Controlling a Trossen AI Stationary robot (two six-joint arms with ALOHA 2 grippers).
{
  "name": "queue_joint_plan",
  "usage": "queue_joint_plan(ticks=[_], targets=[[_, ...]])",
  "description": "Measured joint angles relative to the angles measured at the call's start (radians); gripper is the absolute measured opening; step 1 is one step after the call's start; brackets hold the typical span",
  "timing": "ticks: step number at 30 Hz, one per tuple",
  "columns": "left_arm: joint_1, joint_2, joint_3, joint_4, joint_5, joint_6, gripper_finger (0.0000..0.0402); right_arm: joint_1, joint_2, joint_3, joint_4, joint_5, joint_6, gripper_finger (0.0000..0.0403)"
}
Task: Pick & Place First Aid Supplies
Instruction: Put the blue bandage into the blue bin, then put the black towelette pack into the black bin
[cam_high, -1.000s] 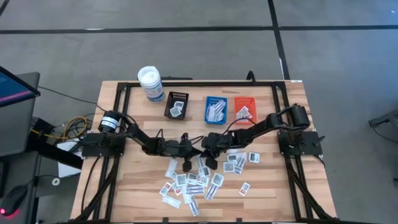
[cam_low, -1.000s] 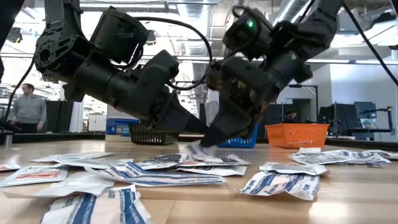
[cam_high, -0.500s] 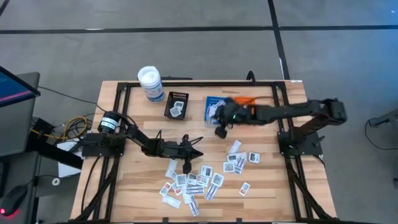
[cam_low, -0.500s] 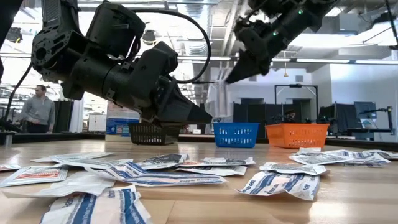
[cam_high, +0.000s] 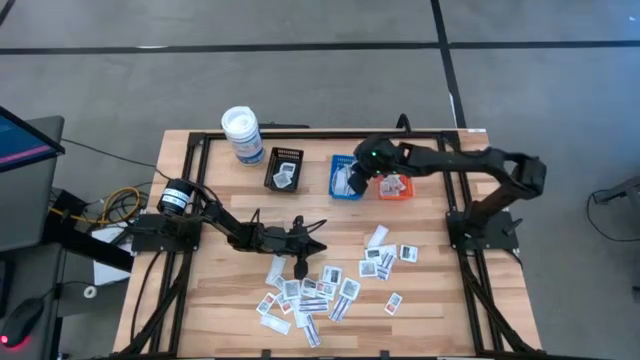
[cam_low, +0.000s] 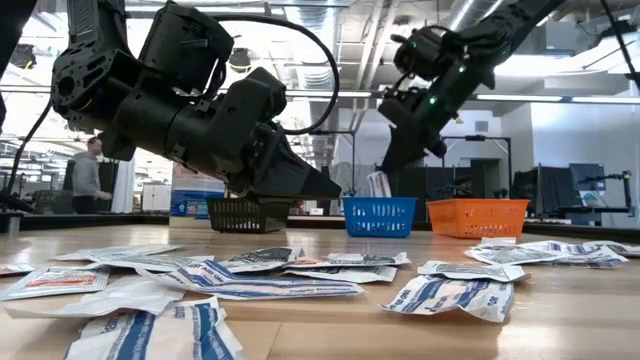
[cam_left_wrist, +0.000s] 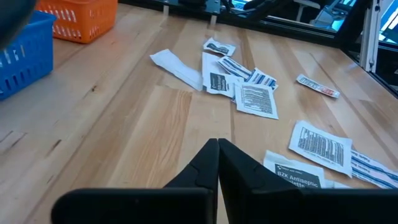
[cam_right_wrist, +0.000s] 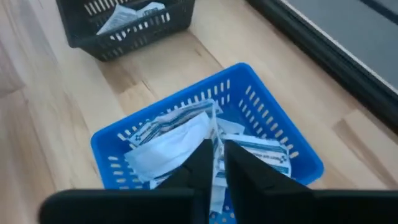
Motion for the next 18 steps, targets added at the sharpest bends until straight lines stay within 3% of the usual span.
queue_joint_plan(ticks=[9, 18], targets=[[0.0, 0.0, 0.0, 0.0, 0.0, 0.0, 0.0012, -0.006, 0.02, -0.001, -0.016, 0.005, -0.018, 0.0101], [0.0, 0.0, 0.0, 0.0, -0.001, 0.0, 0.0007, 0.037, -0.161, 0.038, -0.049, 0.007, -0.047, 0.0107]])
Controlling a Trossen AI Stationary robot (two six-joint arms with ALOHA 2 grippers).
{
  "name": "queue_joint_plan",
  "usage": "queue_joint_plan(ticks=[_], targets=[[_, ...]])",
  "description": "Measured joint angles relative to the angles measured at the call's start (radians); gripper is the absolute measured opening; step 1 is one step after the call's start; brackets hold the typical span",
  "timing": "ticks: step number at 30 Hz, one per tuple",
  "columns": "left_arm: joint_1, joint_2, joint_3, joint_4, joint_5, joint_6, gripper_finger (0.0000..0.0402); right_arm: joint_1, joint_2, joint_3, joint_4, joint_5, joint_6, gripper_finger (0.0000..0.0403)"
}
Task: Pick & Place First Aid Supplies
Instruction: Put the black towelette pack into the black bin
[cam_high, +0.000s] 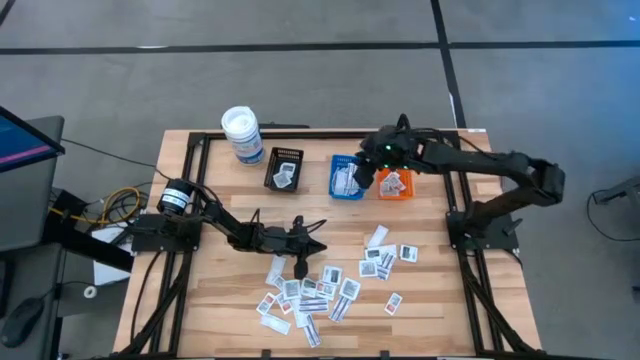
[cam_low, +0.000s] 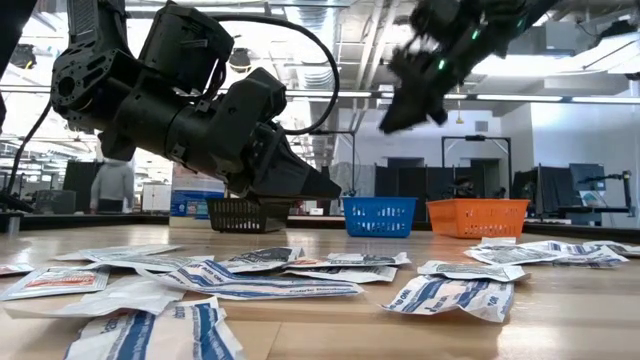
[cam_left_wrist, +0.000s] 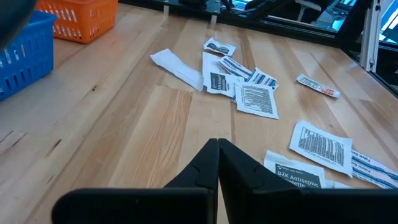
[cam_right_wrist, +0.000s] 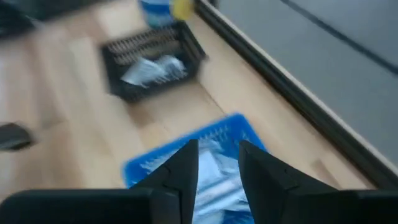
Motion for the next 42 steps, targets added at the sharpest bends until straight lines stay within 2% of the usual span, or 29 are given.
queue_joint_plan(ticks=[5, 12, 19, 25, 30, 35, 42], targets=[[0.0, 0.0, 0.0, 0.0, 0.001, -0.003, 0.001, 0.132, -0.104, 0.0, -0.074, -0.003, -0.042, 0.0107], [-0.005, 0.0, 0.022, 0.0, 0.081, 0.007, 0.0037, 0.364, -0.209, -0.043, -0.126, -0.002, -0.086, 0.0107], [-0.033, -0.021, 0.05, -0.036, 0.082, 0.059, 0.0069, 0.512, -0.27, -0.224, 0.051, 0.0, -0.04, 0.0107], [-0.076, -0.219, 0.049, -0.356, 0.052, 0.06, 0.0076, 0.59, -0.249, -0.333, 0.205, -0.002, 0.018, 0.0107], [-0.149, -0.342, 0.049, -0.56, 0.053, 0.054, 0.0076, 0.616, -0.211, -0.341, 0.209, -0.003, 0.02, 0.0107], [-0.22, -0.294, 0.052, -0.566, 0.055, 0.034, 0.0081, 0.617, -0.216, -0.341, 0.219, -0.003, 0.021, 0.0107], [-0.219, -0.172, 0.059, -0.48, 0.045, -0.004, 0.0128, 0.617, -0.222, -0.34, 0.286, -0.003, 0.021, 0.0107]])
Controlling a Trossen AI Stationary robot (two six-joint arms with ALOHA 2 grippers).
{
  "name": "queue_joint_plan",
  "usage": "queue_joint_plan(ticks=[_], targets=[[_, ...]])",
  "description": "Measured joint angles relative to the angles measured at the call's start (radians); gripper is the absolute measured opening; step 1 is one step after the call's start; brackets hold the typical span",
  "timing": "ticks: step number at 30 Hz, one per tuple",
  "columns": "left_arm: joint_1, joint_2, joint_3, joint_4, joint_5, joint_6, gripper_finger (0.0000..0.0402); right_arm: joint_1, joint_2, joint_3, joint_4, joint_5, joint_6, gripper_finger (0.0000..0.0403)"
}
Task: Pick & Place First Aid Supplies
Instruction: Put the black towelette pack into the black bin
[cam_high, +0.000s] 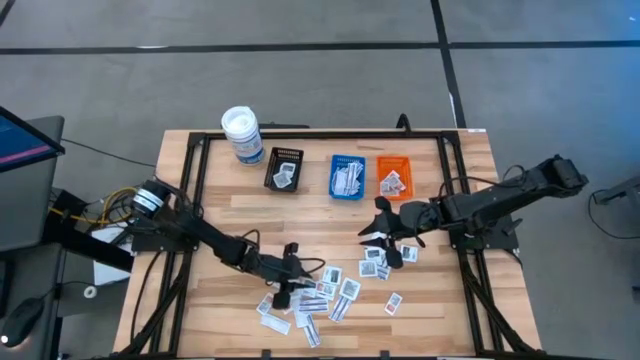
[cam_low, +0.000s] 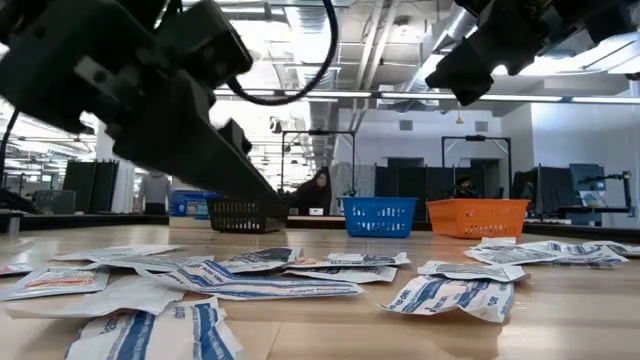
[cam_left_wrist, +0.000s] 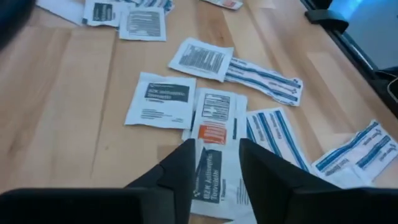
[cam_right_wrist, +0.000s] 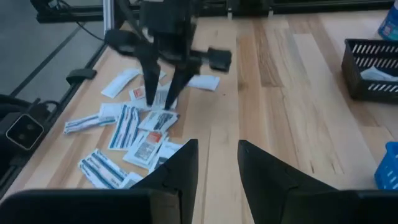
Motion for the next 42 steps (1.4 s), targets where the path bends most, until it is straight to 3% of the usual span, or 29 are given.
queue_joint_plan(ticks=[6, 15, 28, 32, 38, 42], targets=[[0.001, 0.087, 0.036, 0.021, 0.007, 0.001, 0.0149, 0.0, 0.001, 0.0, -0.002, 0.0, 0.0, 0.0107], [0.016, 0.13, 0.038, 0.025, -0.041, 0.003, 0.013, 0.0, 0.001, 0.0, -0.003, 0.0, 0.0, 0.0107], [0.037, 0.129, 0.038, 0.021, 0.011, 0.001, 0.002, 0.0, 0.001, 0.0, -0.004, 0.0, 0.0, 0.0107], [0.057, 0.129, 0.038, 0.02, 0.009, 0.001, 0.0009, 0.0, 0.001, 0.0, -0.004, 0.0, 0.0, 0.0107], [0.075, 0.103, 0.036, -0.001, -0.062, 0.053, 0.001, 0.0, 0.001, 0.0, -0.005, 0.0, 0.0, 0.0107], [0.095, 0.0, 0.037, -0.055, -0.167, 0.12, 0.0008, 0.0, 0.001, 0.0, -0.005, 0.0, 0.0, 0.0107]])
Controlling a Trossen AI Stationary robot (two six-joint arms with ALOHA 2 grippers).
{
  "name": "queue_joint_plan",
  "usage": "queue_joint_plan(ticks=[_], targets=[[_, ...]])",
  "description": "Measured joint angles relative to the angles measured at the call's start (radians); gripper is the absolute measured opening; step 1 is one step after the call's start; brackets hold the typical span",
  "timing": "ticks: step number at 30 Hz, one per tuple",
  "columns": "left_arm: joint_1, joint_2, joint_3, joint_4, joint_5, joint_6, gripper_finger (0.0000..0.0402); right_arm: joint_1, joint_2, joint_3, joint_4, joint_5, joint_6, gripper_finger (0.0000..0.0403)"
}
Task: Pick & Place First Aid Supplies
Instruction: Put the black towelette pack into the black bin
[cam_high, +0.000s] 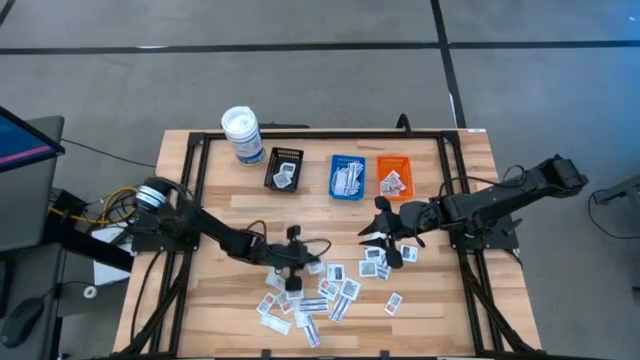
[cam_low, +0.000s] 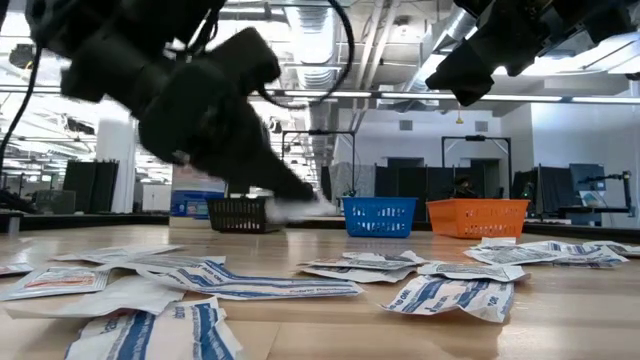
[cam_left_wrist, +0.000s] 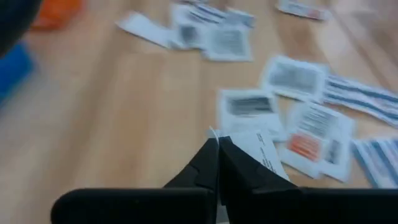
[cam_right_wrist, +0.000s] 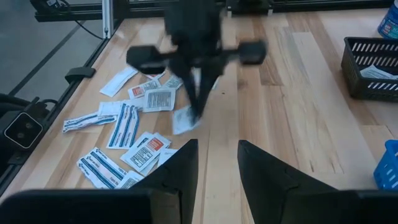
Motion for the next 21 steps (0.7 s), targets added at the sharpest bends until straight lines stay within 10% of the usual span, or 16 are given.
queue_joint_plan(ticks=[11, 21], targets=[[0.327, -0.382, 0.0, -0.415, -0.11, 0.068, 0.0008, -0.004, 0.0, 0.0, 0.001, 0.0, -0.011, 0.0107], [0.715, -0.359, 0.0, -0.457, -0.033, 0.063, 0.0011, -0.034, 0.005, 0.0, 0.0, 0.001, -0.01, 0.0107]])
